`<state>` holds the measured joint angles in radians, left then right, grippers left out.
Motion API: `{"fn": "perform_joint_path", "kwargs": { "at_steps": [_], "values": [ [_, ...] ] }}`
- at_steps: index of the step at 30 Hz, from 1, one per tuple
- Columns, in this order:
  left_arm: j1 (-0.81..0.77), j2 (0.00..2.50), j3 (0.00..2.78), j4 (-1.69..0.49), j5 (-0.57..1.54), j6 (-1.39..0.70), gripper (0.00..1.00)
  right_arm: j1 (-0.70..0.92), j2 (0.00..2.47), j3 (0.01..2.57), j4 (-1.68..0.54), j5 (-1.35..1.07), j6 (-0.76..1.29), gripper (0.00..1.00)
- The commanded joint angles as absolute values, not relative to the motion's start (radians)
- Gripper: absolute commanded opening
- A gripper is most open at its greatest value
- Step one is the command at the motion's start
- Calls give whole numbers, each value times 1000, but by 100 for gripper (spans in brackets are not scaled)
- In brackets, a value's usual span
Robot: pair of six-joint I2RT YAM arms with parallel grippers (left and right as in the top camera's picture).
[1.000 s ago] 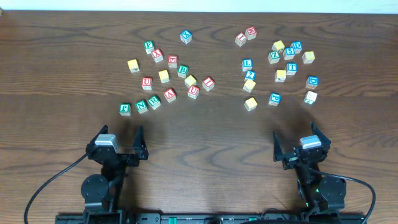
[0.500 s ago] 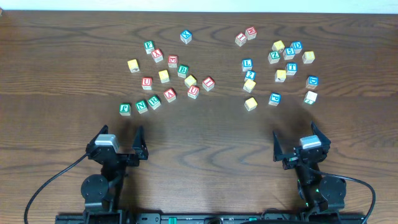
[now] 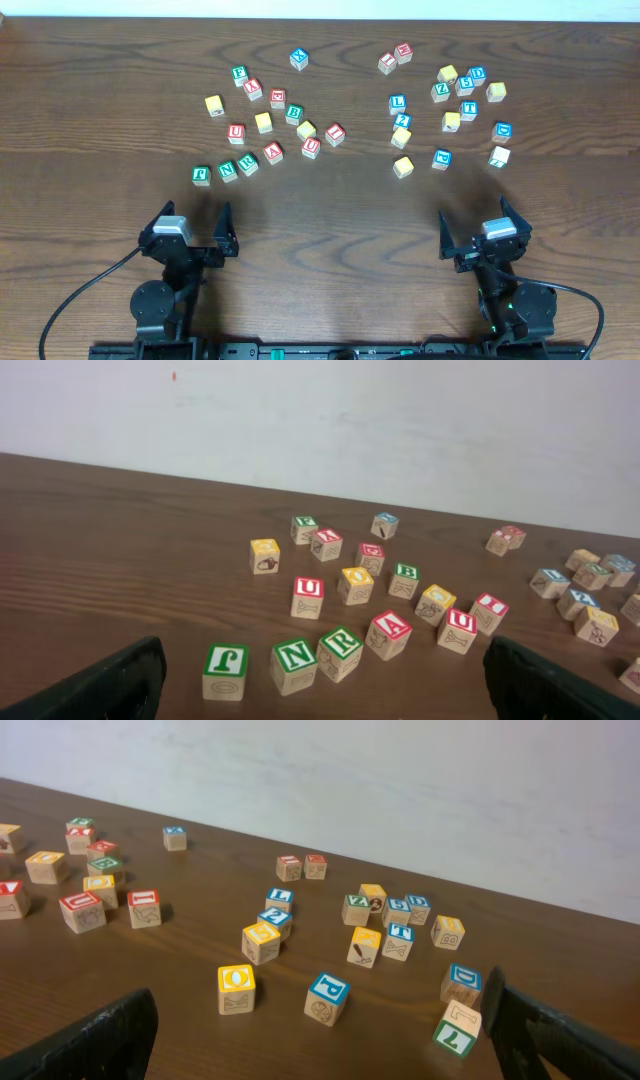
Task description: Spell out ROBOT
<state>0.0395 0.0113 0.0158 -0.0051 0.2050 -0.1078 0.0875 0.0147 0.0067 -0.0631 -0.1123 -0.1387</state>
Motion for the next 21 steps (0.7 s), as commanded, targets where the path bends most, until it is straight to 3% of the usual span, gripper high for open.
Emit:
{"fn": "perform_joint_path", "kwargs": {
  "at_steps": [1,12,21],
  "values": [
    [44,10,27,-33,236,-110,100,93,11,6,-68,-108,-128,99],
    [45,110,236,-52,282,-83,100,93,11,6,-68,-108,-128,99],
    [44,628,639,-172,421,-18,100,93,11,6,-68,-108,-128,99]
  ]
}}
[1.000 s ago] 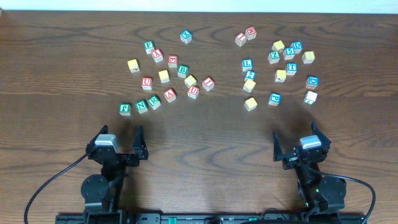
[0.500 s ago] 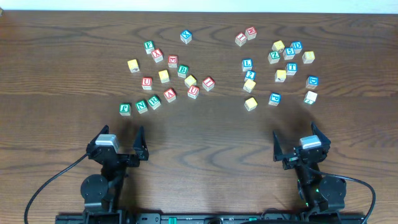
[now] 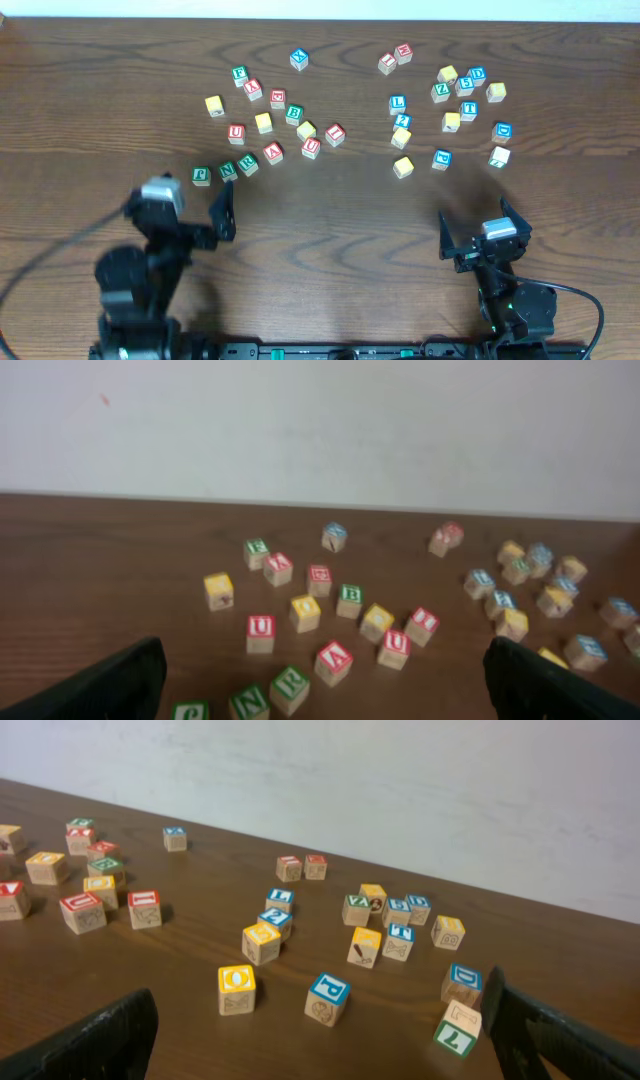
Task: Spell out ROBOT
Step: 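Move the left gripper over the green R block and lower onto it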
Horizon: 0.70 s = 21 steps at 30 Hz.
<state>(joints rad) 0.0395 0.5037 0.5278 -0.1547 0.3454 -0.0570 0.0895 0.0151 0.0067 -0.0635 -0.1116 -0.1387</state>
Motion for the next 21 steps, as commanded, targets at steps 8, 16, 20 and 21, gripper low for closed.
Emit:
{"fn": "perform_joint_path", "kwargs": {
  "at_steps": [8,16,20,21],
  "values": [
    [44,995,902,-238,438,-19,100,93,11,6,-68,-108,-128,99],
    [44,1087,905,-227,438,-19,100,93,11,6,-68,-108,-128,99],
    [44,1094,905,-229,438,-20,100,93,11,6,-68,-108,-128,99],
    [45,1095,905,-229,438,-20,100,93,11,6,-68,-108,-128,99]
  ]
}}
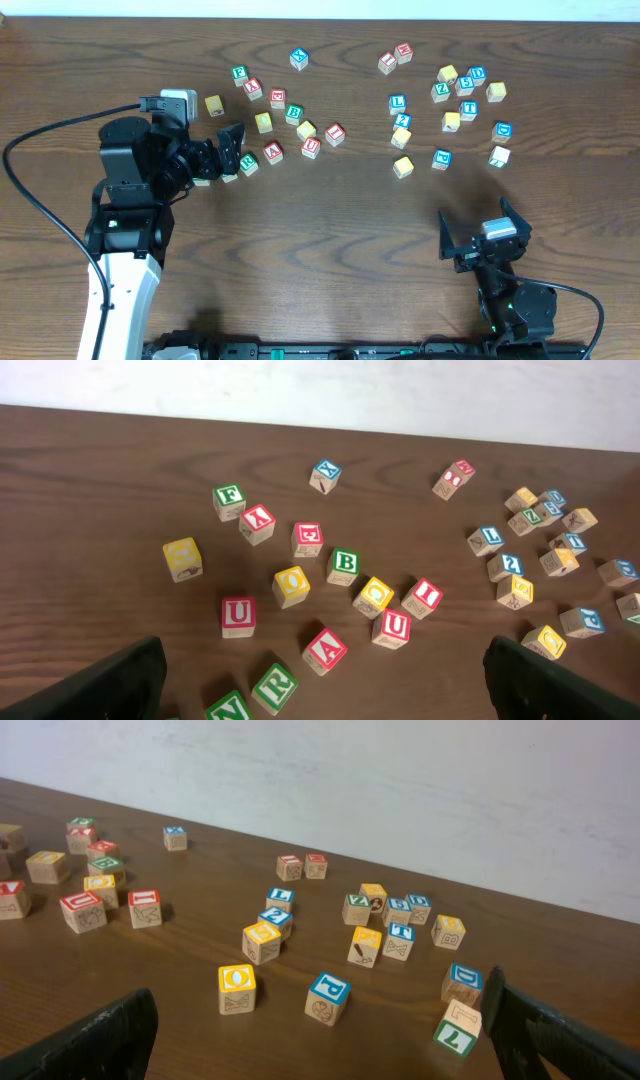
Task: Spell out ROBOT
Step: 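Move the left gripper over the green R block and lower onto it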
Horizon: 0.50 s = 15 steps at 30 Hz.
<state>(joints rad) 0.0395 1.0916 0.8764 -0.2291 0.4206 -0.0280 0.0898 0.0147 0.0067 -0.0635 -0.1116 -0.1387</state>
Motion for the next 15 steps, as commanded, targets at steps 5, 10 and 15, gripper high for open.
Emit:
{"fn": "perform_joint_path", "kwargs": {
  "at_steps": [5,10,15],
  "values": [
    [43,1108,905,-256,438,-20,100,93,11,6,-68,-108,-128,99],
    [43,1114,923,-344,308,-160,100,93,11,6,-68,-108,-128,99],
    [5,1192,1074,-531,273,-169,100,93,11,6,-68,-108,-128,99]
  ]
}}
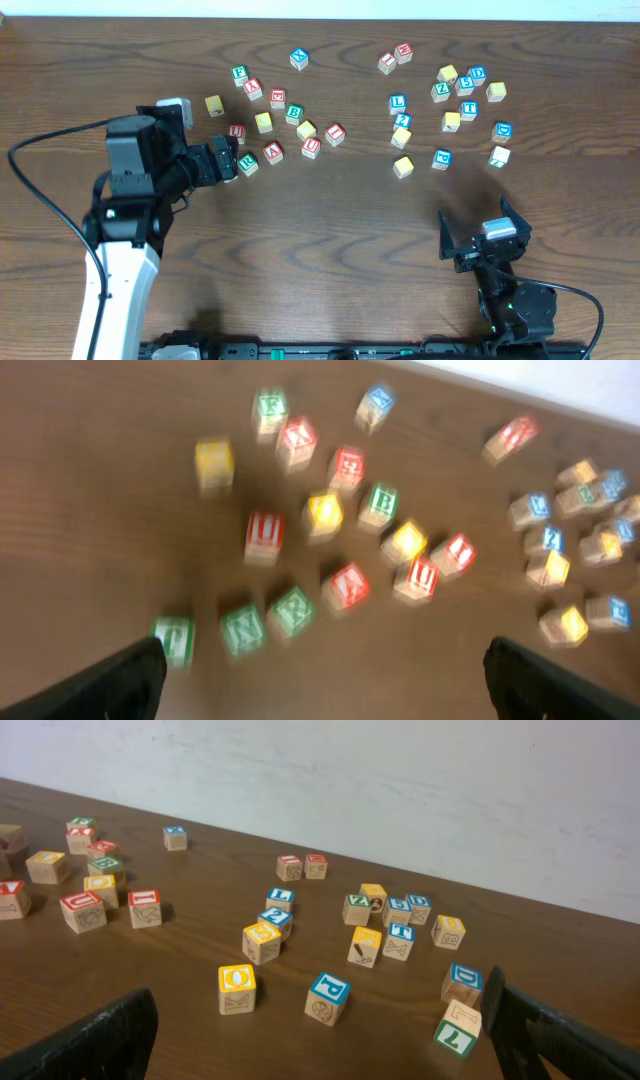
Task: Spell out ROBOT
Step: 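Move the left gripper over the green R block and lower onto it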
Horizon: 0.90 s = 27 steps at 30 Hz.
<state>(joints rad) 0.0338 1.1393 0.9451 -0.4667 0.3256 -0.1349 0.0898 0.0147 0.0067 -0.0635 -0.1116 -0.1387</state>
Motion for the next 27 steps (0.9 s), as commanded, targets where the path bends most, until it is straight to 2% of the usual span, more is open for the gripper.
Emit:
{"fn": "perform_joint_path", "kwargs": {
  "at_steps": [1,6,17,21,27],
  "values": [
    [-6,1210,1099,-556,255,-176,100,93,11,6,-68,-108,-128,99],
    [-77,1306,1219,-644,166,-277,100,93,11,6,-68,-108,-128,99],
    [-139,1320,1223,-571,171,-287,100,93,11,6,-68,-108,-128,99],
    [-141,1321,1223,-551,171,-342,88,93,11,6,-68,-108,-128,99],
    [-144,1333,1224,-580,83,-507,89,93,11,6,-68,-108,-128,99]
  ]
}}
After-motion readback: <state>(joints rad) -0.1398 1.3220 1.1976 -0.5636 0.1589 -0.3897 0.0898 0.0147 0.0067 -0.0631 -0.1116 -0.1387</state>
